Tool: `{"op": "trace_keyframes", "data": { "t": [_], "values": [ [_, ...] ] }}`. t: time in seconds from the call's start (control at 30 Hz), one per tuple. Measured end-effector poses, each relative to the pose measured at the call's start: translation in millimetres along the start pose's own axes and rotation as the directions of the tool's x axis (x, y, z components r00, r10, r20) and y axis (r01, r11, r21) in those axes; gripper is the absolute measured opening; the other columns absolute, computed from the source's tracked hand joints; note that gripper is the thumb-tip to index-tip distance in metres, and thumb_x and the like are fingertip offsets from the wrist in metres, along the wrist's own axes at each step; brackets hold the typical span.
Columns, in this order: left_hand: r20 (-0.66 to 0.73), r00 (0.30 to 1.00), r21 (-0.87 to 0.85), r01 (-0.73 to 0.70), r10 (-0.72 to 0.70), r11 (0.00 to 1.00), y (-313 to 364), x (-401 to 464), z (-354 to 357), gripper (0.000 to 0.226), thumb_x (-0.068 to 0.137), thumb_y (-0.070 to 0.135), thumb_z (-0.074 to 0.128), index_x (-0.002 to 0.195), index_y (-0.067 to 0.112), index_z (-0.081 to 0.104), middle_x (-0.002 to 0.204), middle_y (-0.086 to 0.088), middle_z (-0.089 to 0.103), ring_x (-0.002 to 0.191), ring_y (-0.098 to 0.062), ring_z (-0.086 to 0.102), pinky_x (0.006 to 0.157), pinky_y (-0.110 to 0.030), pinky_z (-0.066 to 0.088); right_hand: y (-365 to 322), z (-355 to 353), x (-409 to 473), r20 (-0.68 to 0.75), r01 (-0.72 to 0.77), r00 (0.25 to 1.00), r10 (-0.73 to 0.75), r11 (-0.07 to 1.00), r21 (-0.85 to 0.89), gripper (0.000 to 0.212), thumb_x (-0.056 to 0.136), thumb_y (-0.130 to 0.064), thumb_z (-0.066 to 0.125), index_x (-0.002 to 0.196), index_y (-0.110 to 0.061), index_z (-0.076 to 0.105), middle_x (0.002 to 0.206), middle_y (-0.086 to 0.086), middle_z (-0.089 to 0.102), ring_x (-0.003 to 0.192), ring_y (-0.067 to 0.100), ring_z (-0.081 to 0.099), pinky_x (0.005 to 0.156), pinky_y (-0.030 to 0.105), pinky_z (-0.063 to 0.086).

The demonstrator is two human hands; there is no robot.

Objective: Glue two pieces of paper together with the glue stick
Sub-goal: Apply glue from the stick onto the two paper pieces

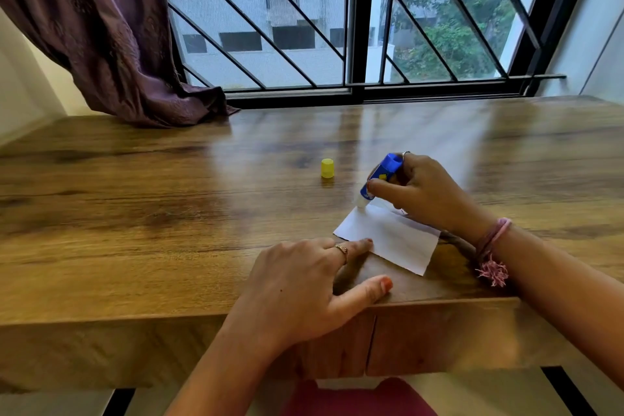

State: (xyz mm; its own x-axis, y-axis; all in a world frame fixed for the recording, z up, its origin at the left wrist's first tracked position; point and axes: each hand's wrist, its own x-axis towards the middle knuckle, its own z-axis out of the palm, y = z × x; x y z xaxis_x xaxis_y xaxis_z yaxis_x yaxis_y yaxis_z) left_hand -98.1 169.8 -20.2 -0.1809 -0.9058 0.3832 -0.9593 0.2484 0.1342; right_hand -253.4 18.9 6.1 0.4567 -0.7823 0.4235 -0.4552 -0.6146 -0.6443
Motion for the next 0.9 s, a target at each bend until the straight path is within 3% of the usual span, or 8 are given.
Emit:
{"op": "trace_keyframes", "data": {
  "t": [0.1,0.23,0.33,0.5,0.73,0.9],
  "values": [
    [-0.003,1.000,-0.001,0.004,-0.004,1.000,0.3,-0.1,0.1,0.071,0.079,0.083,0.014,0.136,0.048,0.039,0.100,0.018,0.067,0.081,-0.003,0.062,0.054,-0.016,0.029,-0.6,0.8,-2.4,0.060,0.020,0.998,-0.022,0.999,0.029,0.026,0.080,-0.020,0.067,0.088,0.005,0.063,0.060,0.007,0.051,0.057,0.021,0.048,0.060,0.040,0.045],
    [0.006,1.000,0.003,-0.001,0.001,1.000,0.4,0.4,-0.7,0.072,0.080,0.082,0.014,0.137,0.047,0.039,0.093,0.017,0.066,0.075,-0.003,0.061,0.052,-0.013,0.027,1.4,-0.3,1.2,0.001,0.000,1.000,0.000,1.000,0.004,0.027,0.081,-0.021,0.068,0.086,0.005,0.062,0.059,0.004,0.048,0.057,0.020,0.045,0.058,0.033,0.039],
    [0.003,1.000,-0.007,0.005,-0.005,1.000,0.0,0.4,-0.1,0.071,0.079,0.082,0.014,0.137,0.048,0.038,0.094,0.017,0.066,0.077,-0.003,0.061,0.055,-0.019,0.032,1.6,0.3,0.3,0.015,0.007,1.000,-0.007,1.000,-0.004,0.026,0.080,-0.021,0.068,0.085,0.004,0.063,0.057,0.003,0.048,0.054,0.018,0.044,0.057,0.031,0.038],
    [-0.006,1.000,-0.008,0.005,-0.005,1.000,-0.3,-1.0,1.0,0.073,0.077,0.084,0.010,0.137,0.051,0.034,0.095,0.016,0.067,0.078,-0.004,0.061,0.053,-0.016,0.031,1.0,-0.7,1.5,-0.006,-0.016,1.000,0.016,1.000,-0.006,0.033,0.079,-0.025,0.067,0.086,0.007,0.062,0.063,0.011,0.053,0.059,0.022,0.047,0.061,0.039,0.045],
    [-0.002,1.000,-0.017,0.001,-0.001,1.000,-1.4,-0.6,2.5,0.075,0.077,0.084,0.008,0.138,0.051,0.033,0.102,0.017,0.067,0.082,-0.004,0.061,0.058,-0.020,0.035,-1.2,-0.6,0.8,0.019,-0.012,1.000,0.011,1.000,0.007,0.030,0.081,-0.022,0.067,0.089,0.006,0.063,0.064,0.011,0.052,0.060,0.023,0.047,0.062,0.039,0.046],
    [0.003,1.000,-0.008,0.009,-0.009,1.000,-0.2,-0.5,0.5,0.074,0.078,0.084,0.011,0.138,0.050,0.035,0.089,0.017,0.064,0.072,-0.002,0.055,0.054,-0.015,0.028,-1.5,-1.1,0.1,0.049,-0.004,0.999,0.004,1.000,0.018,0.028,0.080,-0.020,0.068,0.090,0.006,0.063,0.064,0.012,0.053,0.059,0.022,0.046,0.061,0.039,0.044]
  ]
}}
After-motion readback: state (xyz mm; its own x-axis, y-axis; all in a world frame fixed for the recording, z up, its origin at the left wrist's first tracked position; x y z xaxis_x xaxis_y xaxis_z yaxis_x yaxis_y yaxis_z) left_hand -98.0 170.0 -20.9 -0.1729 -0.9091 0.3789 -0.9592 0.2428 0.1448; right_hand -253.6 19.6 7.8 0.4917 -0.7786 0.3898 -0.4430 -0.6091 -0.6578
